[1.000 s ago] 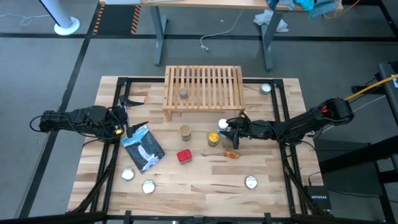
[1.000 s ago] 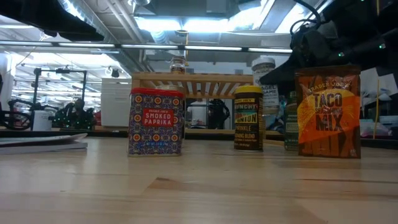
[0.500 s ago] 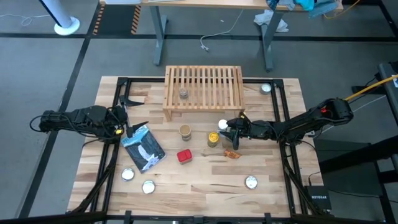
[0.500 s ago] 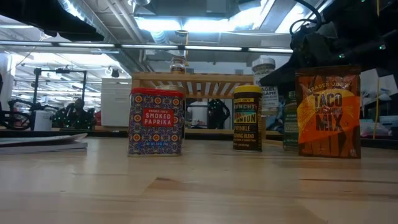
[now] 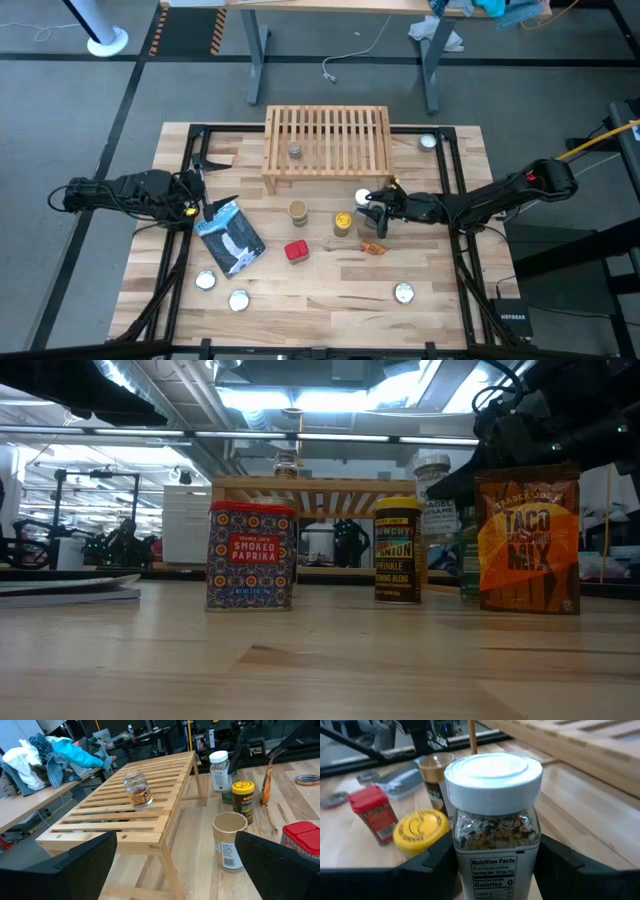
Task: Shelf spices
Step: Remove the white seasoning bottle from the shelf
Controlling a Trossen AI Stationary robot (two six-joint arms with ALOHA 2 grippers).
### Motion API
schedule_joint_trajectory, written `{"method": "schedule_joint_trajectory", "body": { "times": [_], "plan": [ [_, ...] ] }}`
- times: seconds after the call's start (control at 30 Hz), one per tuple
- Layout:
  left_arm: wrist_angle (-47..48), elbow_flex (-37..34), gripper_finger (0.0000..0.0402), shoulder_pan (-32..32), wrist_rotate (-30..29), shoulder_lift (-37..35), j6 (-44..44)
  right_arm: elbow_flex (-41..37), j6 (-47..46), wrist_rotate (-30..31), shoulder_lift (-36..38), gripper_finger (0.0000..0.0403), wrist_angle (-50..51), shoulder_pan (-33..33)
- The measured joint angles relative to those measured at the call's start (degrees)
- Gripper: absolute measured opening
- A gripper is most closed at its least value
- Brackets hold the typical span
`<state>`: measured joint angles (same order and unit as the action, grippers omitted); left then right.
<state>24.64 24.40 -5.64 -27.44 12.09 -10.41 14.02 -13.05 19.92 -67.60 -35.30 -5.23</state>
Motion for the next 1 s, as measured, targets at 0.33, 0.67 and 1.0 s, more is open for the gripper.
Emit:
{"method": "schedule_joint_trajectory", "body": {
  "times": [0.33, 0.67, 1.0],
  "plan": [
    [0.0, 0.0, 0.0400, 0.0, 0.0, 0.0, 0.0, 0.0, 0.4, 0.6, 1.1, 0.0209, 0.8, 0.0],
    [0.0, 0.0, 0.0400, 0.0, 0.0, 0.0, 0.0, 0.0, 0.4, 0.5, 1.1, 0.0209, 0.8, 0.0],
    [0.0, 0.0, 0.0400, 0.0, 0.0, 0.0, 0.0, 0.0, 0.0, -0.6, 1.1, 0.0209, 0.8, 0.0]
  ]
}}
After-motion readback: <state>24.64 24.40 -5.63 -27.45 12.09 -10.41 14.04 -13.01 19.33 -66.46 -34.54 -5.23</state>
